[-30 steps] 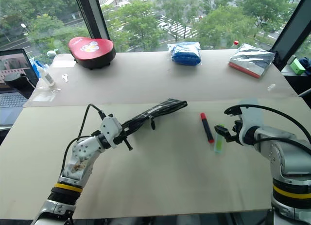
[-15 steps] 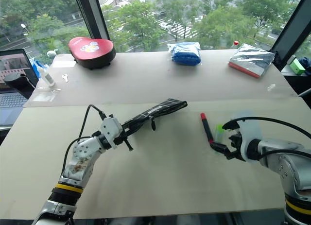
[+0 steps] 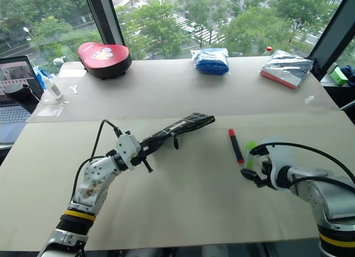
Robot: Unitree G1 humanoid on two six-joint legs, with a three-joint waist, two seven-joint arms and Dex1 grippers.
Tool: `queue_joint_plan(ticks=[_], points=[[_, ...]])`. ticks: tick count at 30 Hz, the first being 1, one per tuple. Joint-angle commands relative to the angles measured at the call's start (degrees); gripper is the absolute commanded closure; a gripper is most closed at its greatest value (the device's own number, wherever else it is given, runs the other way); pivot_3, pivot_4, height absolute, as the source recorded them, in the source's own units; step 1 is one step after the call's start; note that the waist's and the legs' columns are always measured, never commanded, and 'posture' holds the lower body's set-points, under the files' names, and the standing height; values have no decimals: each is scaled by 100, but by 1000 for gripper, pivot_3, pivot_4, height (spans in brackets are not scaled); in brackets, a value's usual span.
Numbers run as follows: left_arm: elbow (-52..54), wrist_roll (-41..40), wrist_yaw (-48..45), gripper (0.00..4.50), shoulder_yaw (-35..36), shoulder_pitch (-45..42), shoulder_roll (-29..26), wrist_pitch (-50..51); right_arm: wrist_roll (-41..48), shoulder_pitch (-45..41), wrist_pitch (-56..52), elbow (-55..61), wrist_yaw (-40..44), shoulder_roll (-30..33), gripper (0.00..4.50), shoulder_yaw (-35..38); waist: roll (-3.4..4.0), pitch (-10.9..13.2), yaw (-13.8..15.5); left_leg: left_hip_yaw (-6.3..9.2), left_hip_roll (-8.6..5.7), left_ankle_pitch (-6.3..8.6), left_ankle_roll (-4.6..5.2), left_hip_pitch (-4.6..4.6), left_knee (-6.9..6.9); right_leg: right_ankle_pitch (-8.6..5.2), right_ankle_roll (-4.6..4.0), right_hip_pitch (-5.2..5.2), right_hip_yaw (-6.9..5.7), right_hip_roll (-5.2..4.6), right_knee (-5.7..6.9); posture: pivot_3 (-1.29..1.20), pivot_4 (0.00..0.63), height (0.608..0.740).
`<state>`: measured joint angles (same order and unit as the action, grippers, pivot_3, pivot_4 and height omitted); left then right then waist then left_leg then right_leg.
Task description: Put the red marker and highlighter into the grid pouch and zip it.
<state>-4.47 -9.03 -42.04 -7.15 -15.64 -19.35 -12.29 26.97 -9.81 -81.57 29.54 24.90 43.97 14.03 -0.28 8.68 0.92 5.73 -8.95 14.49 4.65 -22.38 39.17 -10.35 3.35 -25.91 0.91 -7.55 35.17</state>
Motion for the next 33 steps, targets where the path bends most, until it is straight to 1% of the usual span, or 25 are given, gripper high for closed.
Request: queue_joint_plan(ticks=[1, 6, 13, 14, 15, 20, 21, 23, 30, 33], points=[[97, -18, 41, 4500, 50, -36, 10, -49, -112, -152, 186, -48, -128, -67, 71, -35, 0, 0, -1, 0, 0, 0, 0, 0, 0, 0, 0, 0, 0, 0, 0, 0, 150, 740], [145, -23, 57, 4500, 40, -1, 18, -26, -329, -269, 319, -262, -324, -136, 71, -217, 0, 0, -4, 0, 0, 0, 0, 1, 0, 0, 0, 2, 0, 0, 0, 0, 150, 740], [174, -21, 68, 4500, 43, 13, 6, -12, -621, -222, 601, -385, -420, 13, 71, -489, 0, 0, -7, 0, 0, 0, 0, 15, 0, 1, 1, 20, -1, 1, -5, 0, 150, 740], [177, -19, 69, 4500, 44, 15, 2, -12, -658, -205, 653, -391, -423, 54, 583, -532, 0, 0, -6, 0, 0, 1, 1, 21, 0, 1, 1, 29, -3, 1, -7, 0, 150, 740], [178, -18, 71, 4500, 47, 14, 0, -12, -678, -197, 688, -400, -423, 73, 745, -555, 0, 0, -6, 0, 0, 1, 1, 23, 0, 1, 2, 32, -3, 1, -9, 0, 150, 740], [203, -20, 98, 4500, 63, 24, -9, 5, -688, -207, 815, -430, -299, 167, 2490, -607, 0, 0, 19, 3, 0, 11, 14, 52, 0, 0, 6, 69, -9, 1, -19, 0, 150, 740], [211, -20, 104, 4500, 63, 30, -10, 8, -681, -216, 831, -436, -268, 198, 2847, -616, 0, 0, 21, 3, -1, 19, 1, 52, 0, 1, 9, 69, -9, 1, -20, 0, 150, 740], [222, -19, 115, 4500, 64, 39, -13, 13, -670, -252, 853, -464, -221, 243, 3442, -622, 0, 0, 24, 3, -2, 22, -4, 52, 0, 1, 10, 69, -8, 1, -20, 0, 150, 740], [257, -17, 154, 4500, 64, 60, -16, 23, -729, -340, 1116, -588, -100, 403, 3494, -704, -1, 0, 21, 3, 0, 22, -5, 51, 0, 1, 10, 67, -8, 1, -20, 0, 150, 740], [285, -25, 165, 4500, 74, 80, -23, 28, -829, -456, 1191, -722, -221, 374, 3494, -676, -1, 0, 20, 3, 0, 22, -4, 50, 0, 1, 10, 66, -8, 1, -20, 0, 150, 740]])
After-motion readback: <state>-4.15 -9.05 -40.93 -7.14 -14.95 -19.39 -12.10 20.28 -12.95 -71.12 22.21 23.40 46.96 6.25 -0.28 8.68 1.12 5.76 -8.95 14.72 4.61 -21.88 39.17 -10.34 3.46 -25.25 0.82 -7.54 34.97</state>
